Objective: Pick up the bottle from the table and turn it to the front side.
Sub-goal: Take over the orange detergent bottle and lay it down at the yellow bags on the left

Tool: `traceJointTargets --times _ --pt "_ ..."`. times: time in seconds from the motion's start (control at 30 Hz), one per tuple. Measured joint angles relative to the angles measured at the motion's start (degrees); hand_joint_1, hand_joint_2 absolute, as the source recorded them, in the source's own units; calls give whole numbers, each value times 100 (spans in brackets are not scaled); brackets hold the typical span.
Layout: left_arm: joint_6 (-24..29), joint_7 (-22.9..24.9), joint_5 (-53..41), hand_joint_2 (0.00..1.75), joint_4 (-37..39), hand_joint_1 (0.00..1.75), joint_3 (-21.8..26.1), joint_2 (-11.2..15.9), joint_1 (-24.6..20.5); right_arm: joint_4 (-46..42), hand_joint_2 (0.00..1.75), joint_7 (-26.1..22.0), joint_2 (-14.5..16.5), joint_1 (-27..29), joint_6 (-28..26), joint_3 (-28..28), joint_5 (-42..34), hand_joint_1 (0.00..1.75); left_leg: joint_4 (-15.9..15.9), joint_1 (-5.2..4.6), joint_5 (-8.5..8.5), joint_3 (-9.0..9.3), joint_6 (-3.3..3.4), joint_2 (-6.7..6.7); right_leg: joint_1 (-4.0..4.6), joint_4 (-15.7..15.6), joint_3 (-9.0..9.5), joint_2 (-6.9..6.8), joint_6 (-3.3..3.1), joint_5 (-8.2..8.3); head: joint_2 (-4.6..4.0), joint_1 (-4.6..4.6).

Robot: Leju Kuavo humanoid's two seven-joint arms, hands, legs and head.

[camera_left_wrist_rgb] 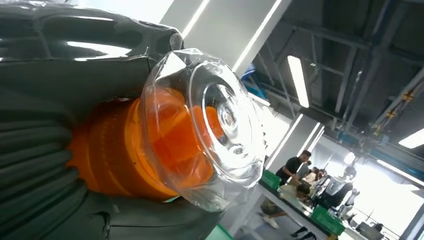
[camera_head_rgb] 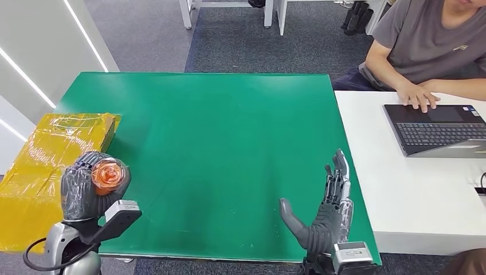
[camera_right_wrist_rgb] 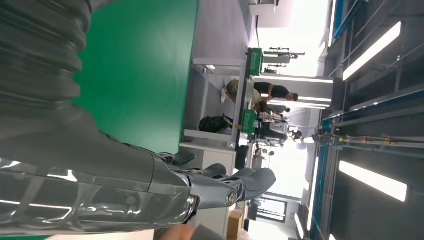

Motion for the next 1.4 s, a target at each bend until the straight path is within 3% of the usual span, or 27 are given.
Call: traceJointTargets --times 0.27,0.63,0.9,1.13,1.4 --pt "-596 -28 -596 175 243 175 -67 372 -205 -13 175 0 1 -31 253 11 -108 0 0 1 3 1 -5 0 0 0 -1 1 -1 0 0 2" --pt "-891 -46 -1485 175 1518 175 -378 811 -948 -9 175 0 0 -156 350 36 -196 0 0 1 7 1 -5 2 0 1 -2 4 -3 5 0 1" --pt "-972 -298 -1731 175 3016 175 -563 907 -1829 -7 175 0 1 -215 520 27 -151 0 0 1 12 1 -6 -1 0 1 -3 1 -3 8 -1 2" --pt "-1147 -725 -1620 175 4735 175 -840 771 -2836 -7 175 0 16 -230 713 1 -140 0 0 1 19 -2 -11 5 0 2 -8 9 -7 20 -2 2" --pt "-1165 -779 -1568 175 5520 175 -951 691 -3186 -7 175 0 16 -230 738 -10 -139 0 1 1 19 -4 -11 4 0 2 -11 8 -7 20 -2 1"
